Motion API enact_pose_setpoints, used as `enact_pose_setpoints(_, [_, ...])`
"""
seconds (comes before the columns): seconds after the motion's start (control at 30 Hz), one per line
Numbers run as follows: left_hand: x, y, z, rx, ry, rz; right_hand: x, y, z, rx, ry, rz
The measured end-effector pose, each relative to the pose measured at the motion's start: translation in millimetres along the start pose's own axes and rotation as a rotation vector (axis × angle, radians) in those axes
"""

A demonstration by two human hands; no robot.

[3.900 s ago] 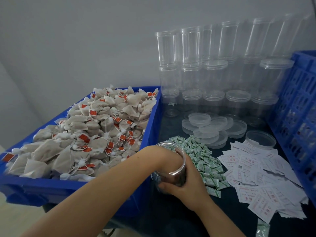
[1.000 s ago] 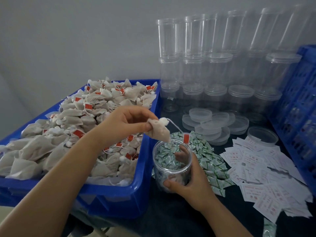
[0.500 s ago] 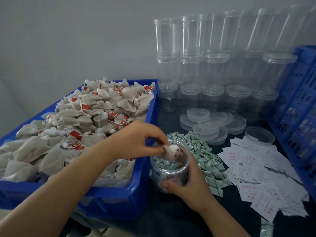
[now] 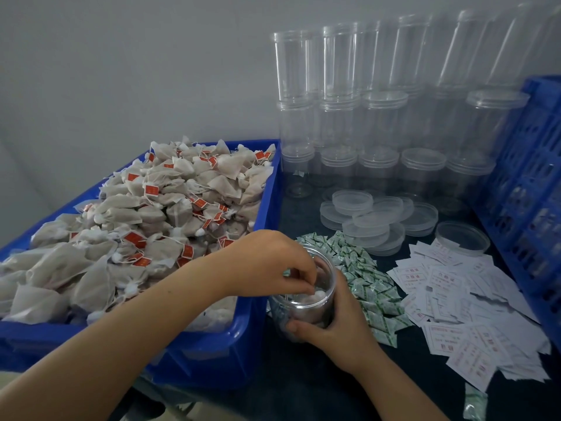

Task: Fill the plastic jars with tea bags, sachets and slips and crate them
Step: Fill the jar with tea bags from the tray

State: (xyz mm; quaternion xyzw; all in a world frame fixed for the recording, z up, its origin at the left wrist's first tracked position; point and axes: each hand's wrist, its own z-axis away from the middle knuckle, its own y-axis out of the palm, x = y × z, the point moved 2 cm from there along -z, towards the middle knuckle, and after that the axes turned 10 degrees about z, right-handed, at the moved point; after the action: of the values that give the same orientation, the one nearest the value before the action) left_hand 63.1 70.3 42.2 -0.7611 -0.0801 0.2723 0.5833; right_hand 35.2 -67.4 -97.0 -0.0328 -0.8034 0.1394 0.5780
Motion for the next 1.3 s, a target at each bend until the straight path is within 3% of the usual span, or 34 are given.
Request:
enact_pose_setpoints(0.17, [0, 0, 3, -0.071, 0.021, -0.008, -1, 1, 1, -0.010, -0.005, 0.002])
enact_pose_setpoints(0.27, [12, -17, 11, -0.346, -0.005, -0.036, 0, -1, 2, -0.029, 0.019, 0.030])
enact_pose_setpoints(0.4, [54, -46, 36, -0.827, -0.366, 0.050, -1, -1, 4, -0.017, 0.023, 0.015])
enact_pose_setpoints(0.47, [76, -49, 44, -0.913, -0.522, -0.012, -1, -1, 4, -0.016, 0.023, 0.005])
enact_pose_setpoints(0.7, [129, -20, 57, -0.621, -0.933, -0.179, -3, 0, 4, -0.018, 0.023, 0.015])
enact_pose_setpoints(1.03, [145, 7, 58, -0.009, -1.106, -0.570, -3, 0, 5, -0.016, 0.035, -0.006])
enact_pose_setpoints(1.3, [151, -4, 48, -0.066, -0.969, -0.782, -1, 0, 5, -0.010, 0.039, 0.023])
